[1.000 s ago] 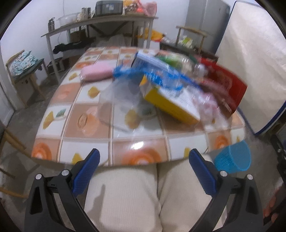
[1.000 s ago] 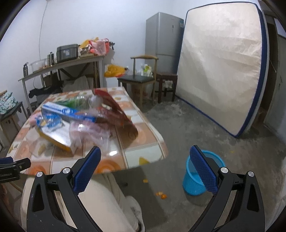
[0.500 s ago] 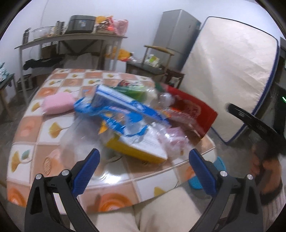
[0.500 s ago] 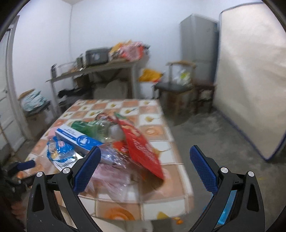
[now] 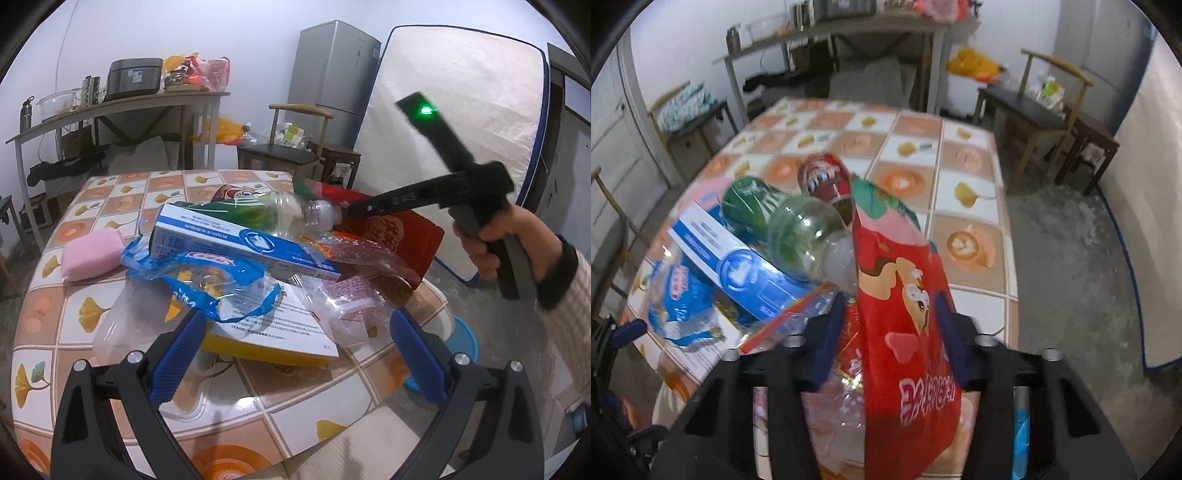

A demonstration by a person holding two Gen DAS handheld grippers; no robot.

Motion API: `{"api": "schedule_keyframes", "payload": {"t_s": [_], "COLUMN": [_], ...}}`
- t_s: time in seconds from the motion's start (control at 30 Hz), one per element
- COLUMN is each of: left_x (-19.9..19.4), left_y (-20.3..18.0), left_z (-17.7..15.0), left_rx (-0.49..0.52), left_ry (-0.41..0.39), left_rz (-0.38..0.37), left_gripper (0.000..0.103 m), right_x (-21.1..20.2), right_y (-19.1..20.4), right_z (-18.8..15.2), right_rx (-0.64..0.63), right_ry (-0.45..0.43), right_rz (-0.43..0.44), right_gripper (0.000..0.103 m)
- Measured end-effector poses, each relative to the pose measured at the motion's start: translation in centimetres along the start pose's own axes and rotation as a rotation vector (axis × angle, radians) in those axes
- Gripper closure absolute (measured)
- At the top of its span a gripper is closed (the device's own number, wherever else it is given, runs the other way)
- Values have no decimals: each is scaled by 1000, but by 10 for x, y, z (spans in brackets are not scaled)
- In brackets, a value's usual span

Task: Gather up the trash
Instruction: 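Grasp the red snack bag with the right gripper while the left gripper grasps a clear plastic bag, then carry the red snack bag and clear bag over the blue wastebasket with both grippers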

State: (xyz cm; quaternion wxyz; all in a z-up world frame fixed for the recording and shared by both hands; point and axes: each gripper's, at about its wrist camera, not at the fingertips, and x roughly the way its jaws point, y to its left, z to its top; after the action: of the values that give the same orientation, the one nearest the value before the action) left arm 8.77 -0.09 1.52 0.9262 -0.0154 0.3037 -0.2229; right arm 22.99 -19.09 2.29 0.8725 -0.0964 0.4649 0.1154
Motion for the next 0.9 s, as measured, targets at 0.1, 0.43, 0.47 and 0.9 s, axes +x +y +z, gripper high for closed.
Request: {"api": "schedule_keyframes", "payload": {"t_s": [0.1, 0.43, 0.47, 0.9], "left_x": [0, 4, 6, 74], "left_y": [-1, -16, -19, -112], "left_z": [-3, 0, 2, 3], "left_rx": [22, 145, 168, 878], "left_ry": [-8, -14, -16, 6], "left_rz": [10, 60, 66, 194], "left_gripper": [6, 18, 20, 40], "right_x": [7, -37, -43, -76], "right_y": [-4, -48, -54, -101], "right_z": [1, -16, -20, -91], "right_rx": [13, 164, 184, 382], "right_ry": [26, -122, -137, -266], "right_rz": [-7, -76, -79, -34], "right_gripper": [93, 103, 103, 103]}}
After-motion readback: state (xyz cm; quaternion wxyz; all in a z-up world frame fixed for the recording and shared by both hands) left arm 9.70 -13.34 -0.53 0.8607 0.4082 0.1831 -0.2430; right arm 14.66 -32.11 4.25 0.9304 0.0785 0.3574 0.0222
